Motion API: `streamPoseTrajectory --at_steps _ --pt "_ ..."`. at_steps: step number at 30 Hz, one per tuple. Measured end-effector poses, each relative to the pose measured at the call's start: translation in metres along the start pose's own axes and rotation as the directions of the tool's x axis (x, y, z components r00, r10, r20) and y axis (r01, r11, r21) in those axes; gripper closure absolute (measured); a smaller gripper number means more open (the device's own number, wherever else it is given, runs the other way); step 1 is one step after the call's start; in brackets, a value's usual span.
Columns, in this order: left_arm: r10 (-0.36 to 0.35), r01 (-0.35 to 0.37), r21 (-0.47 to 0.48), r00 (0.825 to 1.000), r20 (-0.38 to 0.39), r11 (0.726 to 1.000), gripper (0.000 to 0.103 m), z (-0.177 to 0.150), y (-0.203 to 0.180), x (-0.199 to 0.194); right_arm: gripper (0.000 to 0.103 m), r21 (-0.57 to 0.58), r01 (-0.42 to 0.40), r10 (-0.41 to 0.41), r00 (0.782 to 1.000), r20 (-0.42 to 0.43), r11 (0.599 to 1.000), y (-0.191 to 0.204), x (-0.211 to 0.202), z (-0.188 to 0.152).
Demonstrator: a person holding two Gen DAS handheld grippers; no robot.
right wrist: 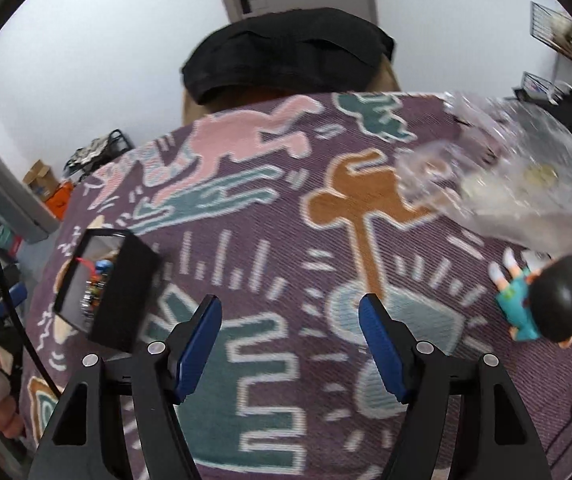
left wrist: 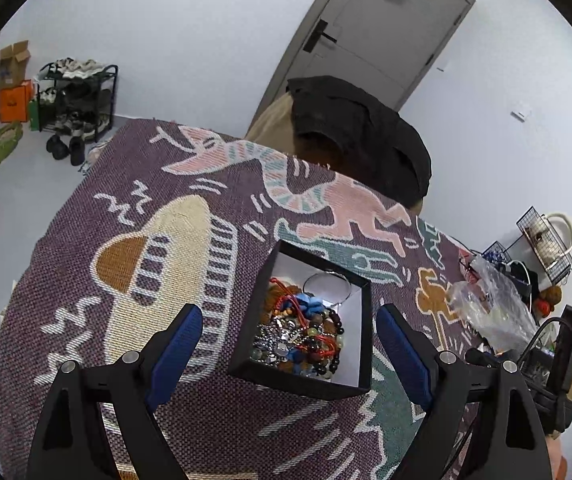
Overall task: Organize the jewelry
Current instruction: 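Move the right gripper down onto the small silver ring and close it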
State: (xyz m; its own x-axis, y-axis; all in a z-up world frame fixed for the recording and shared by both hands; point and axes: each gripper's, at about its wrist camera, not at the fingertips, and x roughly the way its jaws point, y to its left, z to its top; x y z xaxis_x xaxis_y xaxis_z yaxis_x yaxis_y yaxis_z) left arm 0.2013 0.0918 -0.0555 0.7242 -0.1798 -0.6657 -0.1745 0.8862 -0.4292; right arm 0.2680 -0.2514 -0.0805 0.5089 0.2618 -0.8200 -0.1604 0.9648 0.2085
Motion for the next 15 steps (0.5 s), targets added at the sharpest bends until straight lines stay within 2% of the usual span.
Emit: streamPoseTrajectory --at_steps 7,15 --pt "0.006 -0.006 0.003 1.0 -0.021 1.0 0.014 -0.005 -0.002 0.01 0.033 0.035 0.024 -0.023 0.999 -0.03 0.999 -0.026 0.008 -0.011" --pt "0.002 -0.002 0.004 0.999 -0.041 1.0 0.014 -0.013 0.002 0.018 0.033 0.004 0.085 -0.085 0.995 -0.043 0.996 -0.04 0.022 -0.026"
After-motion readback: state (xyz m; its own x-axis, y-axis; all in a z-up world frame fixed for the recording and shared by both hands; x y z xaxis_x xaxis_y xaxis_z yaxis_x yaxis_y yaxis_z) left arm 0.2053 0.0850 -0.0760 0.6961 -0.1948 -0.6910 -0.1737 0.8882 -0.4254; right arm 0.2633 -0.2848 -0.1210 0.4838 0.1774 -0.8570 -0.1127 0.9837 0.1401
